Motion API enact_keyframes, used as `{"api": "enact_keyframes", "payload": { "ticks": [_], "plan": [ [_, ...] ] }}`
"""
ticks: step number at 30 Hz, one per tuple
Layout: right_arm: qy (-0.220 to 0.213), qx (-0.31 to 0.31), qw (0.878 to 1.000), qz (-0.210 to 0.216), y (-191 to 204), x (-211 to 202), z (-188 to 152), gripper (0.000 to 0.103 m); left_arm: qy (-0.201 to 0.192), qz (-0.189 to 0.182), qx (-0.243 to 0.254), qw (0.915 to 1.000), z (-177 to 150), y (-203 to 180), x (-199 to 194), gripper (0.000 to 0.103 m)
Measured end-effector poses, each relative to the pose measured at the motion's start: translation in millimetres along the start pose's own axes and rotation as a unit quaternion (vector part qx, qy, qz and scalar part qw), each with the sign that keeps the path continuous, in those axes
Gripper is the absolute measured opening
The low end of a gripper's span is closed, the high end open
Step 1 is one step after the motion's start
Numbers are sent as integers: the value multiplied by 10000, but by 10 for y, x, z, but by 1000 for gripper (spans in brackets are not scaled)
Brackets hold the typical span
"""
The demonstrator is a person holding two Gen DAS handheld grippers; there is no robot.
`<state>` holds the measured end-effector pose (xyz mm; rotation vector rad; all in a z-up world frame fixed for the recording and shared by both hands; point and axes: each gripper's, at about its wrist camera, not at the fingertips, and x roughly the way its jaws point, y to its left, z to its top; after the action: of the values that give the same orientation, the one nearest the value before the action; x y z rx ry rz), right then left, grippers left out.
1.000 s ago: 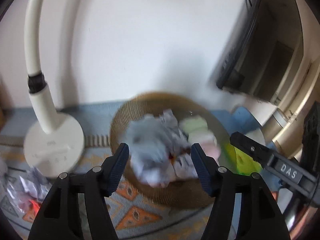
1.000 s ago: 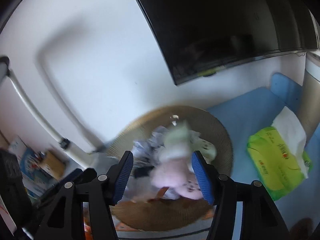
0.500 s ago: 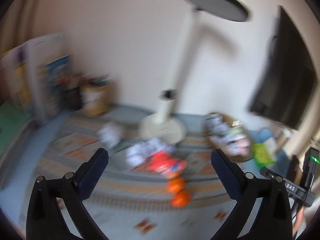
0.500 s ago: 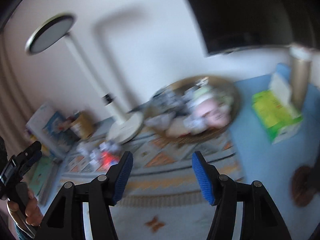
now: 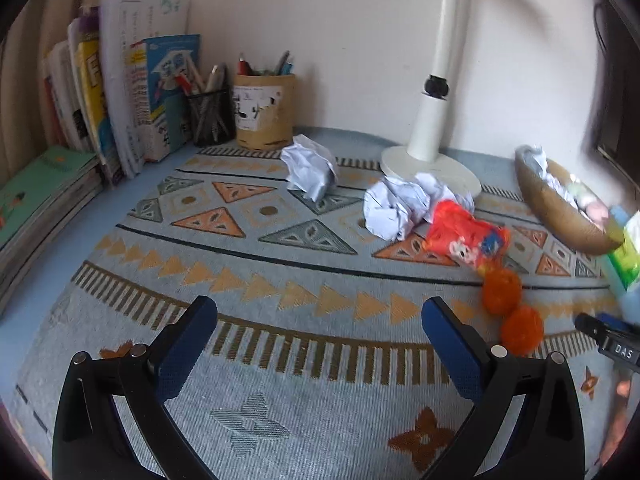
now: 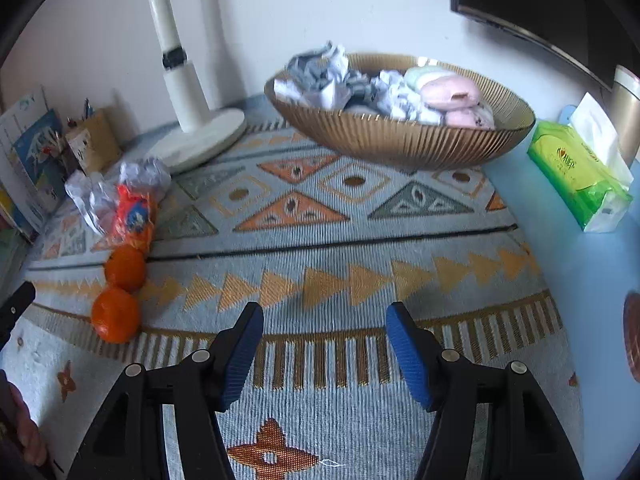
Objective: Organize objects
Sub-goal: 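Move both grippers back toward the desk clutter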
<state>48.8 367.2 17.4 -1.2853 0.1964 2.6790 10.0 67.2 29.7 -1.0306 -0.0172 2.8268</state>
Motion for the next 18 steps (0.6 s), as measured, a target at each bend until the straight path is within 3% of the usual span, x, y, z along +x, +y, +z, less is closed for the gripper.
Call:
{"api": "enact_keyframes", "payload": {
  "ticks": [4,8,12,18],
  "plan": [
    [-33,-173,9996,-219,70,-15,-6,68,202,-154,-191,9995,-57,92,28,102],
    [283,-96,9993,-241,36,95,54,96,229,-87,-236,9994,-77,101,37,102],
    [371,-49,9985,-391,30,151,101,103,397,103,-164,9990,-82,63,96,102],
    [506,-157,9984,-202,-29,143,130,103,646,334,-28,9973,-89,25,185,102]
  ]
}}
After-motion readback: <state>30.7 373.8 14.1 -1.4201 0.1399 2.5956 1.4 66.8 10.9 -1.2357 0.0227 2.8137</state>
